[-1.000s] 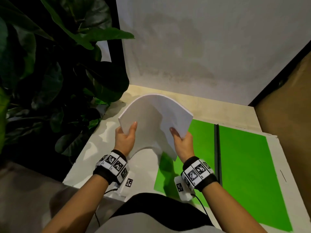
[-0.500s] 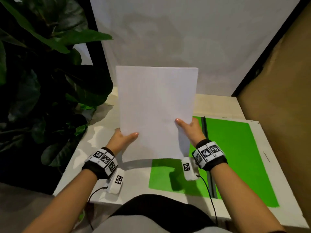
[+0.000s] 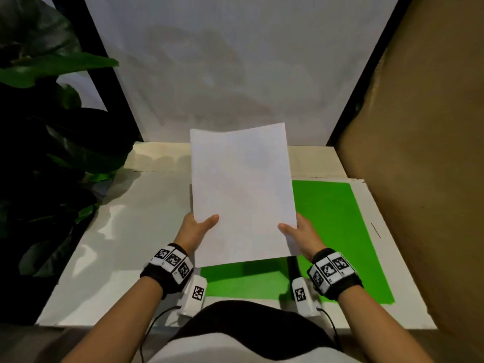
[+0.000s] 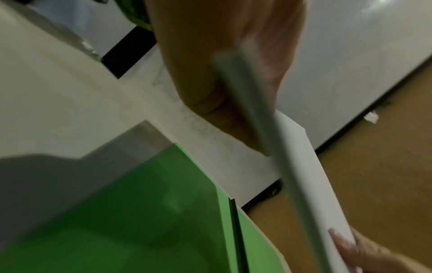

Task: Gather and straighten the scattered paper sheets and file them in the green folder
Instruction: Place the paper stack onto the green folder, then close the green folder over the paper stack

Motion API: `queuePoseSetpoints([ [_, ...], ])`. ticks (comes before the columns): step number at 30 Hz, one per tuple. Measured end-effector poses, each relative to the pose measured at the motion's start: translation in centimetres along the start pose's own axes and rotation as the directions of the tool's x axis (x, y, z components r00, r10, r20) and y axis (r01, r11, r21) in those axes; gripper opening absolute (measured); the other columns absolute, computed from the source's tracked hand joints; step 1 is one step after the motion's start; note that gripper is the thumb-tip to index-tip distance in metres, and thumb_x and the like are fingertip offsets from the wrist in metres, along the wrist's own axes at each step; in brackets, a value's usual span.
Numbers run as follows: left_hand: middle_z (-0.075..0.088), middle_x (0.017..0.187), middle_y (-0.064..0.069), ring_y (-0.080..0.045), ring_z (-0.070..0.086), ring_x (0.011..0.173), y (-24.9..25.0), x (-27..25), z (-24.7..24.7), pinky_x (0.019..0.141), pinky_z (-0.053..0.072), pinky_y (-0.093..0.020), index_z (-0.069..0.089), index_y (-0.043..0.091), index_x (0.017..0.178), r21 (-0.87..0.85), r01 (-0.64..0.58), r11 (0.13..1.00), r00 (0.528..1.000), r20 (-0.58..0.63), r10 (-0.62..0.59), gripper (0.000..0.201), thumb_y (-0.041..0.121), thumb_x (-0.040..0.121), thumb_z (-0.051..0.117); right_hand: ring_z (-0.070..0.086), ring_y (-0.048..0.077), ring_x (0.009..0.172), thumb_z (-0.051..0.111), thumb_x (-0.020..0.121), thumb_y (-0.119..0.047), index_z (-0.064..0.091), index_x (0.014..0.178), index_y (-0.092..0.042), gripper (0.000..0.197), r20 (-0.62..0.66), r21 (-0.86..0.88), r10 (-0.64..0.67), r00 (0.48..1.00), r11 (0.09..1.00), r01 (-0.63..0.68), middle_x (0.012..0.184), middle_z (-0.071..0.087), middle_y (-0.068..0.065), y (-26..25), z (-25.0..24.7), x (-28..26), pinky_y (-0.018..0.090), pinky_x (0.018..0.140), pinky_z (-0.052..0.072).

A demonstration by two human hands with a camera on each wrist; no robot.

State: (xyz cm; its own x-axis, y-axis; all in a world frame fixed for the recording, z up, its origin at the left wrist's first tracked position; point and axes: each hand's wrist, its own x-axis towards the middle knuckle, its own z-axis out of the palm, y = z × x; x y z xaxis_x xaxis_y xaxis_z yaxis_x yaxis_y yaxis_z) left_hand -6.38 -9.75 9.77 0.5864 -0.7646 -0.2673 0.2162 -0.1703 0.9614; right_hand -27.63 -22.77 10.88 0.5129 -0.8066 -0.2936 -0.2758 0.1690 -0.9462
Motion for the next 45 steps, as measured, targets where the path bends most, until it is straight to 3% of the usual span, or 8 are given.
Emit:
queuePoseSetpoints([
  [8,0.054,0.120,-0.012,-0.023,0.052,0.107,-4.2,0.3,2.1,0.098,0.042,-0.041,0.044,0.004,0.125,0.179,-0.004,0.984,0.987,-0.158,0.033,0.047,-0.005,0.081,0.058,0.055,0.023,0.106,0.058,0.082,0.003,0.050,0.119,0.002,0.038,0.045,-0.113,0.131,0.990,0.986,-0.125,0.118,0.059,0.014,4.8,-1.2,1.1,0.038,0.097,0.044],
  [12,0.054,0.126,-0.017,-0.029,0.054,0.110,-6.9,2.0,1.5,0.094,0.042,-0.035,0.044,0.003,0.126,0.387,0.093,0.917,0.992,-0.117,-0.051,0.050,-0.001,0.080,0.061,0.053,0.018,0.074,0.063,0.078,0.003,0.048,0.117,0.003,0.042,-0.065,-0.265,0.329,0.942,0.905,-0.334,0.077,0.055,0.001,8.6,-2.4,1.1,0.020,0.062,0.045],
  [17,0.054,0.128,-0.021,-0.034,0.054,0.113,-8.5,3.2,1.2,0.097,0.042,-0.040,0.044,0.002,0.126,0.523,0.210,0.826,0.977,-0.146,-0.157,0.051,0.003,0.079,0.064,0.055,0.029,0.109,0.062,0.082,-0.010,0.054,0.116,-0.005,0.035,-0.337,-0.462,0.259,0.905,0.792,-0.399,0.119,0.059,0.015,9.5,-8.5,1.2,0.035,0.095,0.045],
  [23,0.047,0.134,-0.019,-0.032,0.049,0.119,-8.9,3.6,3.5,0.096,0.039,-0.034,0.031,0.003,0.134,0.440,0.222,0.870,0.973,-0.157,-0.169,0.062,0.001,0.080,0.063,0.029,0.043,0.126,0.065,0.080,-0.032,0.036,0.130,-0.008,0.063,-0.633,-0.450,0.355,0.688,0.555,-0.700,0.138,0.030,0.025,9.6,-15.3,1.8,0.052,0.099,0.034],
  [34,0.044,0.138,-0.018,-0.034,0.046,0.122,-9.6,3.7,4.3,0.101,0.039,-0.037,0.018,0.009,0.142,0.525,0.279,0.804,0.958,-0.204,-0.200,0.072,0.009,0.084,0.060,0.025,0.042,0.131,0.071,0.069,-0.050,0.027,0.134,-0.003,0.092,-0.689,-0.407,0.449,0.569,0.411,-0.816,0.144,0.024,0.024,10.3,-17.8,3.4,0.053,0.106,0.029],
  [39,0.024,0.144,-0.023,-0.037,0.033,0.130,-9.9,3.4,4.6,0.109,0.032,-0.042,0.014,0.000,0.141,0.677,0.297,0.673,0.954,-0.242,-0.177,0.072,0.016,0.087,0.058,0.037,0.044,0.126,0.078,0.065,-0.041,0.017,0.140,-0.001,0.105,-0.672,-0.351,0.450,0.588,0.506,-0.788,0.142,0.030,0.028,10.9,-19.2,3.7,0.054,0.102,0.037],
  [42,0.027,0.137,-0.026,-0.041,0.034,0.123,-9.7,3.0,4.8,0.104,0.035,-0.045,0.019,-0.003,0.139,0.731,0.315,0.605,0.947,-0.282,-0.152,0.069,0.019,0.087,0.058,0.056,0.037,0.095,0.080,0.062,-0.040,0.043,0.120,0.005,0.083,-0.634,-0.332,0.447,0.631,0.580,-0.744,0.103,0.057,0.028,11.0,-20.1,3.3,0.047,0.088,0.048],
  [45,0.028,0.136,-0.026,-0.042,0.034,0.122,-9.8,2.9,4.8,0.102,0.035,-0.046,0.022,-0.005,0.137,0.737,0.326,0.592,0.942,-0.302,-0.143,0.066,0.019,0.086,0.058,0.050,0.039,0.117,0.072,0.075,-0.033,0.045,0.126,0.004,0.068,-0.521,-0.384,0.389,0.760,0.688,-0.615,0.129,0.052,0.026,9.9,-20.9,2.5,0.045,0.103,0.039],
])
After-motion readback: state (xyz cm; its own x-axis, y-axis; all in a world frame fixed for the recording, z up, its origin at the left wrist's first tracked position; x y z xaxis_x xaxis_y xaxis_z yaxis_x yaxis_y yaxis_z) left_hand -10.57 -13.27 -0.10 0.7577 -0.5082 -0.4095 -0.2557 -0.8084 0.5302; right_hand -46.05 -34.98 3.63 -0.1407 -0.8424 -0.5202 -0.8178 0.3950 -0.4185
